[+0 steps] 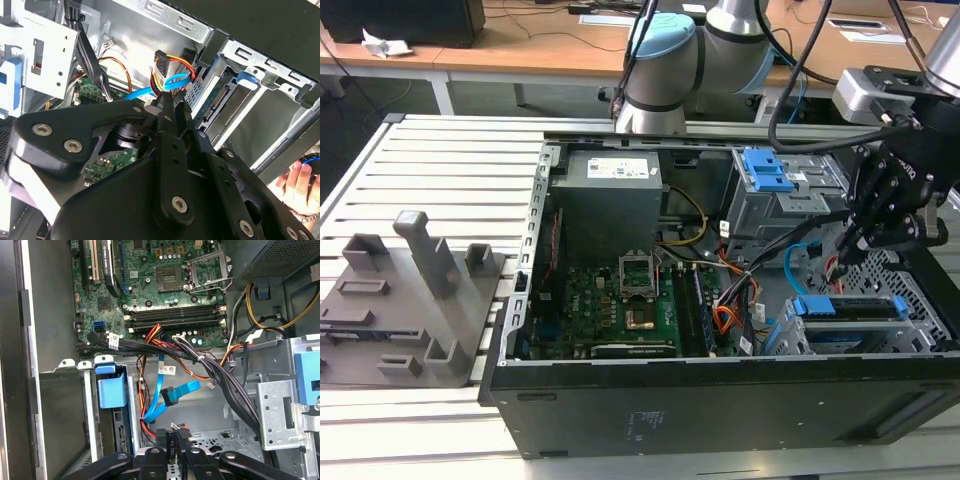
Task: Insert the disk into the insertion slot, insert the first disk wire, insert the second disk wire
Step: 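Insert the first disk wire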
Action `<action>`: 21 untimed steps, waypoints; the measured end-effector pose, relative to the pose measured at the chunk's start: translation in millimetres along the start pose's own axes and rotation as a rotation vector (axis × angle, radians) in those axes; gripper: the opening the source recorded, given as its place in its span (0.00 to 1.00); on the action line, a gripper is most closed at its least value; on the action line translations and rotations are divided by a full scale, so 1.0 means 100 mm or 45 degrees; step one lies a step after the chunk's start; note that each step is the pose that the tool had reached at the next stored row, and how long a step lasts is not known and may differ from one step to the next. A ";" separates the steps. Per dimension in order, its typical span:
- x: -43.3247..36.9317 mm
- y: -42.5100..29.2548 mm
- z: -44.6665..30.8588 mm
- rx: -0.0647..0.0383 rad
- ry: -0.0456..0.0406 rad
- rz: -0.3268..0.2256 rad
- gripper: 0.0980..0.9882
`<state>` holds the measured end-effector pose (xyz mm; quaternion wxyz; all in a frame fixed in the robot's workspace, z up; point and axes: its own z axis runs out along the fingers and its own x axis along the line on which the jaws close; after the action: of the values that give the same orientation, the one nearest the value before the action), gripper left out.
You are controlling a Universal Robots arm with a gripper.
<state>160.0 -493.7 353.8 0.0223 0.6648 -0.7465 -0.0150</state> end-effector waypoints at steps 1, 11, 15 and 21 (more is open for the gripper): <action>0.000 0.000 0.000 0.000 0.000 0.000 0.07; 0.446 -0.055 0.005 0.000 0.000 0.000 0.07; 0.448 -0.101 0.020 0.001 0.002 -0.063 0.07; 0.431 -0.132 0.082 -0.002 -0.027 -0.074 0.07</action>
<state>167.7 -538.1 345.5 0.0145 0.6861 -0.7270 -0.0231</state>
